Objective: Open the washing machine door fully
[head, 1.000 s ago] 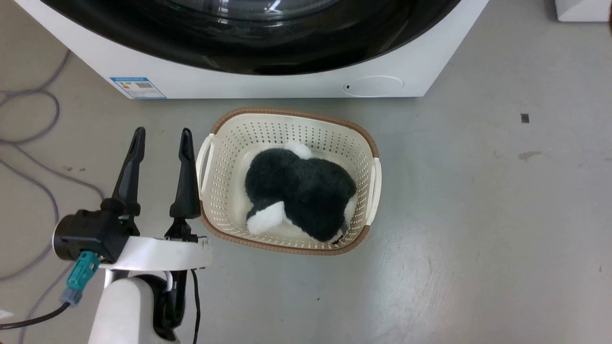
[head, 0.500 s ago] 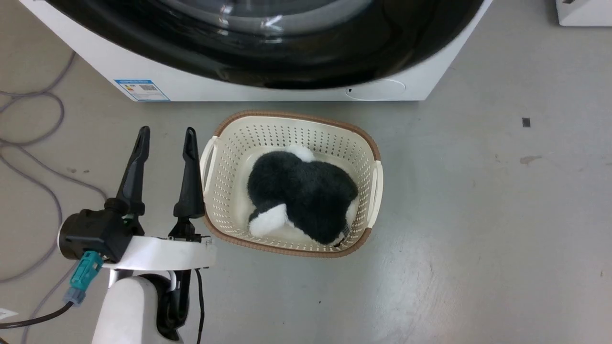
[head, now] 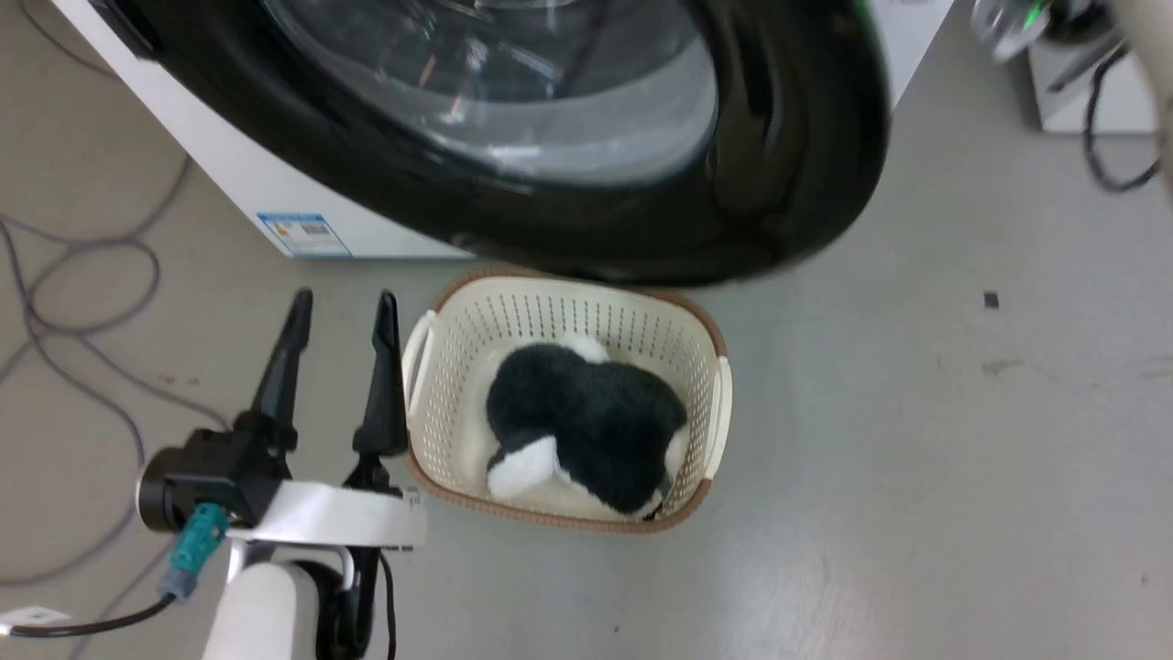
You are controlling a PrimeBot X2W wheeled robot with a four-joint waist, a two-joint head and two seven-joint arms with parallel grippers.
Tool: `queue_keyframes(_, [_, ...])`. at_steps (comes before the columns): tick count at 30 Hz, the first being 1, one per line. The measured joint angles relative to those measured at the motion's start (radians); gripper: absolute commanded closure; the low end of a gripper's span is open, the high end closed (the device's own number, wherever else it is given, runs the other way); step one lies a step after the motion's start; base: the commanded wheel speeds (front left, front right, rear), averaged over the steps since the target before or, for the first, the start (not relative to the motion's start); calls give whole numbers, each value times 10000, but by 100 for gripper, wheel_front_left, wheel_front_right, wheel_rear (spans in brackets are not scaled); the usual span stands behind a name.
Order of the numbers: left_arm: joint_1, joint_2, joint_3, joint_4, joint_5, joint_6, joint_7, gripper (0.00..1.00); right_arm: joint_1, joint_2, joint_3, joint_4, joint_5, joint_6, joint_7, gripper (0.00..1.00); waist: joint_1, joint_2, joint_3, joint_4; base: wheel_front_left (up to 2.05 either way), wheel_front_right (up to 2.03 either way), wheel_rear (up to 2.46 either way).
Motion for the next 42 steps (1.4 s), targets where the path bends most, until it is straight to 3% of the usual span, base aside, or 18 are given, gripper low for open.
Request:
queue_keyframes(20, [1559,-2,-238,895,322,121,0,0,4322,13,-198,-2688,800,0,658,100,-3,0,-2405,469,0,0,0])
queue_keyframes(42, [1774,0,-366,1124,307,240,0,0,6314,190,504,-5860,1287,0,1129,100,-1,0,-2733,476,0,0,0])
